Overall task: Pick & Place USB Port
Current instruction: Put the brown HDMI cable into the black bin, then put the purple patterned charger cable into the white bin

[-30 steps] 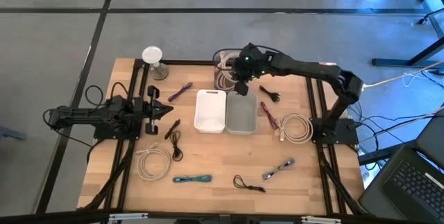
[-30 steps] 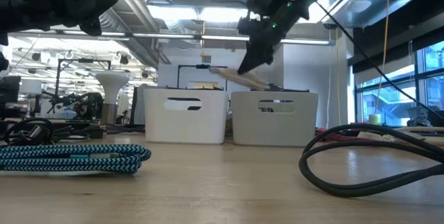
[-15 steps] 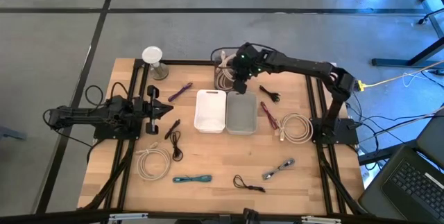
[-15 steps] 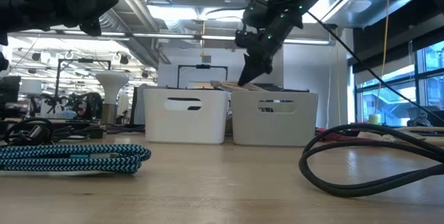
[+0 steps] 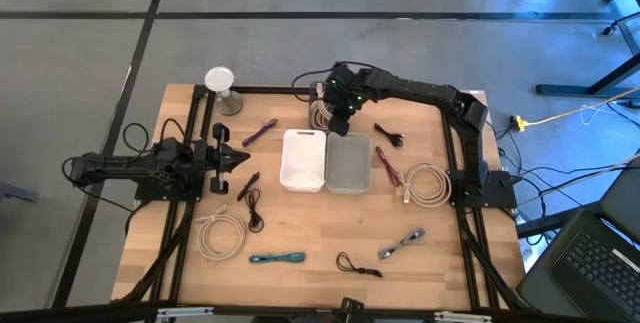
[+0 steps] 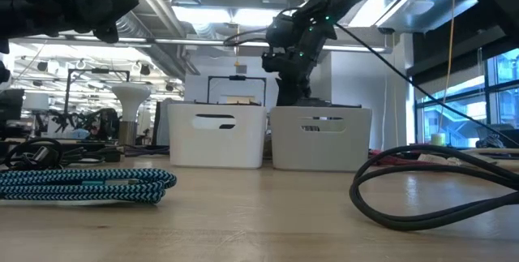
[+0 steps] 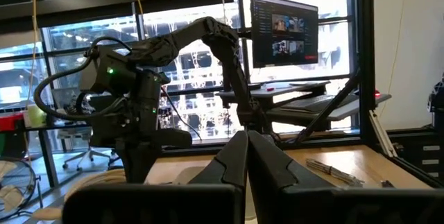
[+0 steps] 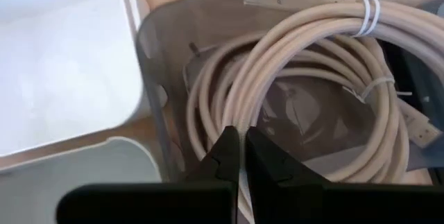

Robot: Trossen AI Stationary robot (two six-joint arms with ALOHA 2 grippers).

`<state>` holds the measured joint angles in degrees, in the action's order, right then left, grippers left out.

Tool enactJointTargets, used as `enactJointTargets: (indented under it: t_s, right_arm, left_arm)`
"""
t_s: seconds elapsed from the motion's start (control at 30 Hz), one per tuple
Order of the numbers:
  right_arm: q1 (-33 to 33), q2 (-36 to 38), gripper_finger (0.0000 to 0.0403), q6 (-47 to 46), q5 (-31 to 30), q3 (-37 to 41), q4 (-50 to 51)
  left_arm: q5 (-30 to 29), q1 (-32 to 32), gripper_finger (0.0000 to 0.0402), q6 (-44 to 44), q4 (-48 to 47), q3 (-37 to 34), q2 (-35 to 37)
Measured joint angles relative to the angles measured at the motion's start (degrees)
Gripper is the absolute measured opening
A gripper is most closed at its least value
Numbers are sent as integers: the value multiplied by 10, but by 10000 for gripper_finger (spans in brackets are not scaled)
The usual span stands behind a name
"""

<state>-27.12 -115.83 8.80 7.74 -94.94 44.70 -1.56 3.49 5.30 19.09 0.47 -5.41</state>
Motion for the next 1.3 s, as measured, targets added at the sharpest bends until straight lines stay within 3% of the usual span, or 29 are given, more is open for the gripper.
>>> enactJointTargets:
  t_s: [0.3,0.43,0.63,0.93,1.13,1.3]
  right_arm:
    - [8,0,119,-7,0,0,-5]
    - [11,3,151,-8,-2,0,2]
    - [32,58,160,-11,-9,0,23]
    - [133,172,162,-50,-10,0,122]
    - [222,228,162,-111,-112,5,200]
    - [287,281,162,-161,-158,67,195]
  left_arm:
    - [0,0,4,0,0,0,0]
    - [0,0,4,0,-9,0,0]
    - [0,0,4,-1,-26,0,0]
    - [-16,0,4,-26,-31,0,0]
    - [-58,0,4,-45,-80,0,0]
    - [-93,0,5,-53,-94,0,-3]
